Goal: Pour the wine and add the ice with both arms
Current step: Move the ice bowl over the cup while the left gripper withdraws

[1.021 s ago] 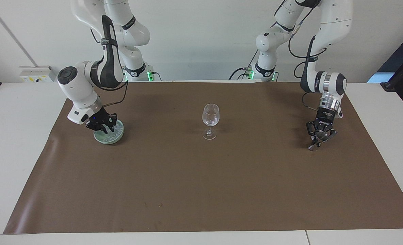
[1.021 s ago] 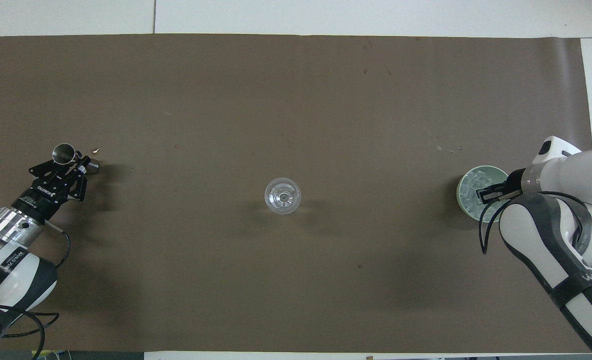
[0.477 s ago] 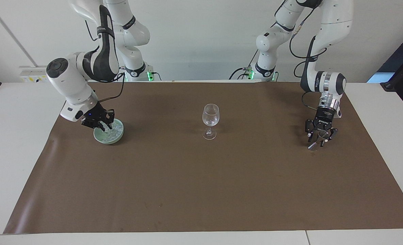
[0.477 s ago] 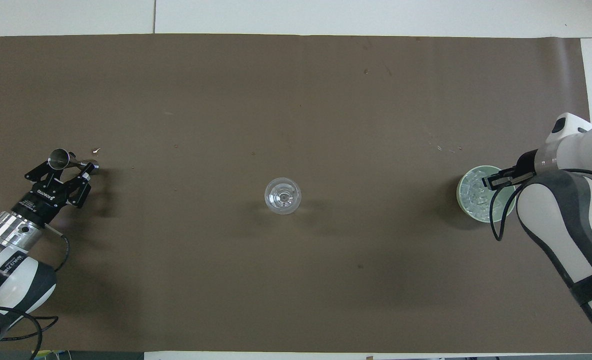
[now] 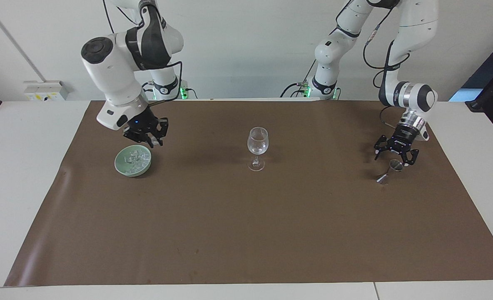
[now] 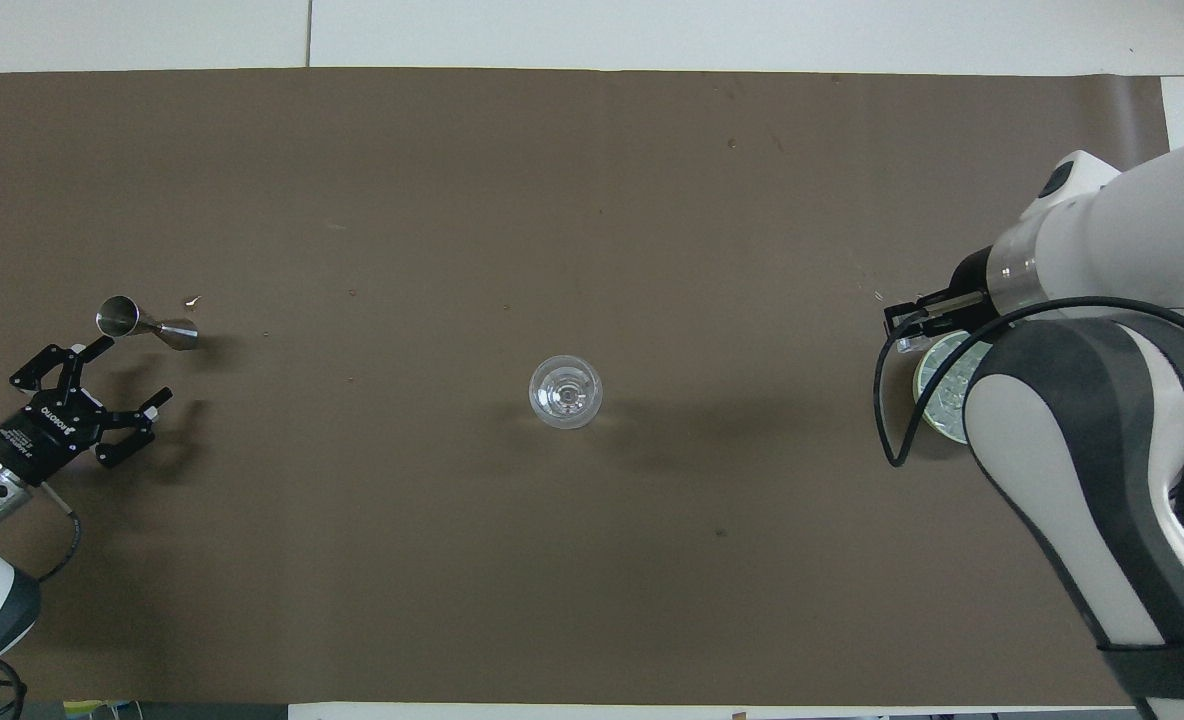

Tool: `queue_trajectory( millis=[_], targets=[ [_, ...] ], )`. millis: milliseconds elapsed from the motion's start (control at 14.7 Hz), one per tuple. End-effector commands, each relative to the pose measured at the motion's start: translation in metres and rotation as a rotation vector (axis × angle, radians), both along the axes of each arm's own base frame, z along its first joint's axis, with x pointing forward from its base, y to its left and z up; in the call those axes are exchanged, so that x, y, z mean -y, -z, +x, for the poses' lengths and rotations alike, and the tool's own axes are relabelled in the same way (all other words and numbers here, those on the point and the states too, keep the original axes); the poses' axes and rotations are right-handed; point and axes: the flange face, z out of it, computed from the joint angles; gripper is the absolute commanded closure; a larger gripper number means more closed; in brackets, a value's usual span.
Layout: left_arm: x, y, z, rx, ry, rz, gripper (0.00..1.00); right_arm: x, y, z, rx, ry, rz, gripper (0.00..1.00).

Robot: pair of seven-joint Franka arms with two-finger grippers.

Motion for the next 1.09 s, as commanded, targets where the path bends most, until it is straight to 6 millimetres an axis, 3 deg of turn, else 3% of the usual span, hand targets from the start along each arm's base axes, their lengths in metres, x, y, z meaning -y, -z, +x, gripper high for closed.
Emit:
queue_trajectory(
  millis=[0,136,272,477,613,817,1021],
  targets=[
    [-0.021,-0.02,0.002,0.015,0.179,0.096,0.0,-0.063,-0.041,0.014,0.0,0.062,-0.015,1.0],
    [-0.036,-0.042,0.014,0.018,0.292,0.198,0.0,-0.113,-0.062,0.008,0.014,0.112,-0.008,1.0],
    [-0.043,-0.064,0.028,0.021,0.405,0.287,0.0,-0.161,-0.067,-0.01,0.046,0.122,-0.025,1.0],
    [-0.06,-0.111,0.05,0.024,0.621,0.444,0.0,-0.226,-0.057,-0.038,0.06,0.15,-0.038,1.0],
    [-0.067,-0.154,0.071,0.019,0.776,0.558,0.0,-0.252,-0.038,-0.045,0.065,0.153,-0.074,1.0],
    [-0.038,-0.199,0.111,0.048,0.91,0.706,0.0,-0.289,-0.018,-0.047,0.083,0.182,-0.057,1.0],
    [0.015,-0.258,0.147,0.072,1.07,0.916,0.0,-0.295,-0.017,-0.042,0.109,0.196,-0.025,1.0]
  ],
)
